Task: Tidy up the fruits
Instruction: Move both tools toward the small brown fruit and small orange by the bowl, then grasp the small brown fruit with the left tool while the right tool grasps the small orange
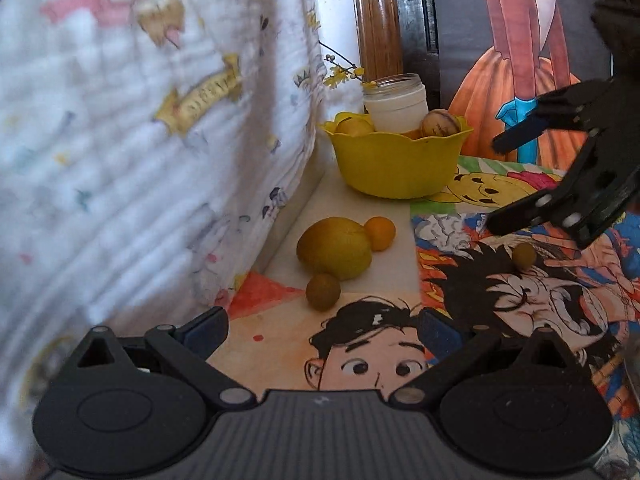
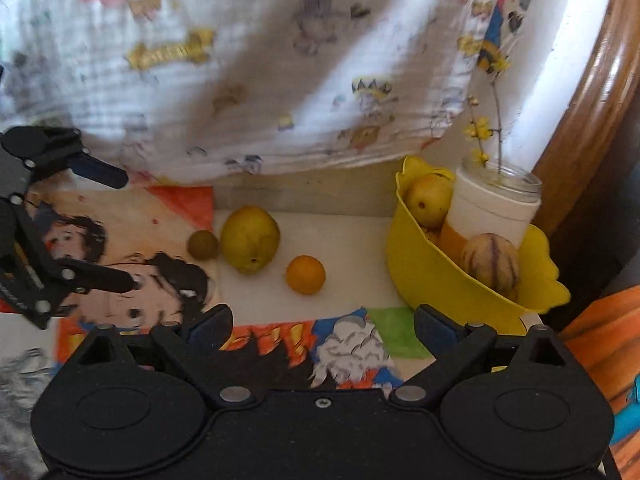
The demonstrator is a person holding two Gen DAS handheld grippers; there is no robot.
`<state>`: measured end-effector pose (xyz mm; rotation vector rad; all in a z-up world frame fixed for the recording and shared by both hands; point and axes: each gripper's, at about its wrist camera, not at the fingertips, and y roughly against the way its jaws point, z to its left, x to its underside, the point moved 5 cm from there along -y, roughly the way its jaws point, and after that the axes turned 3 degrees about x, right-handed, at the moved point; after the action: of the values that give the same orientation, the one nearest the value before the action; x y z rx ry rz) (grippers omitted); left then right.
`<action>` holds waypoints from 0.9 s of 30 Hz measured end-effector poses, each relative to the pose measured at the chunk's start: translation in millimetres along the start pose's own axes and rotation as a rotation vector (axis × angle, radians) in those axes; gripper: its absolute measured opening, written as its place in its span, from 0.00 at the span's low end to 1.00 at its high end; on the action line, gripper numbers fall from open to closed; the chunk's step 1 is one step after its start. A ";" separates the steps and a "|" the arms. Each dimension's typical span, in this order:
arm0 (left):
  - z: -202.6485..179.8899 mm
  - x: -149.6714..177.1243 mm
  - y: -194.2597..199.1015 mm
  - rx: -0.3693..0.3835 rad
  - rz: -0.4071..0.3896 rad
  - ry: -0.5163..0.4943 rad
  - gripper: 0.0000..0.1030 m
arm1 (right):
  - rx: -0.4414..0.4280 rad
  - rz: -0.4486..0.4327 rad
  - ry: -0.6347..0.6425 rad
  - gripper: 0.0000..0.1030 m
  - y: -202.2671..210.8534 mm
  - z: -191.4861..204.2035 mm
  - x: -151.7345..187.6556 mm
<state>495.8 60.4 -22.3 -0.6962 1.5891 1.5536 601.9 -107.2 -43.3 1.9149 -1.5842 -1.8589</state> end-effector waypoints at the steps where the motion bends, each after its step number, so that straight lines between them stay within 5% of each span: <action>1: 1.1 -0.6 -4.5 0.004 0.000 0.005 0.99 | 0.005 0.004 0.010 0.92 -9.2 0.4 -0.8; 15: 4.8 -7.4 -42.7 0.030 -0.003 0.007 0.79 | -0.022 0.018 0.050 0.70 -74.1 12.1 -9.3; 27: 8.0 -14.0 -67.5 0.045 0.053 0.049 0.43 | -0.060 0.010 0.010 0.42 -95.0 10.9 -5.1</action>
<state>560.5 59.7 -47.3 -0.6770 1.6865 1.5445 652.5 -52.0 -103.0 1.8854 -1.5143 -1.8675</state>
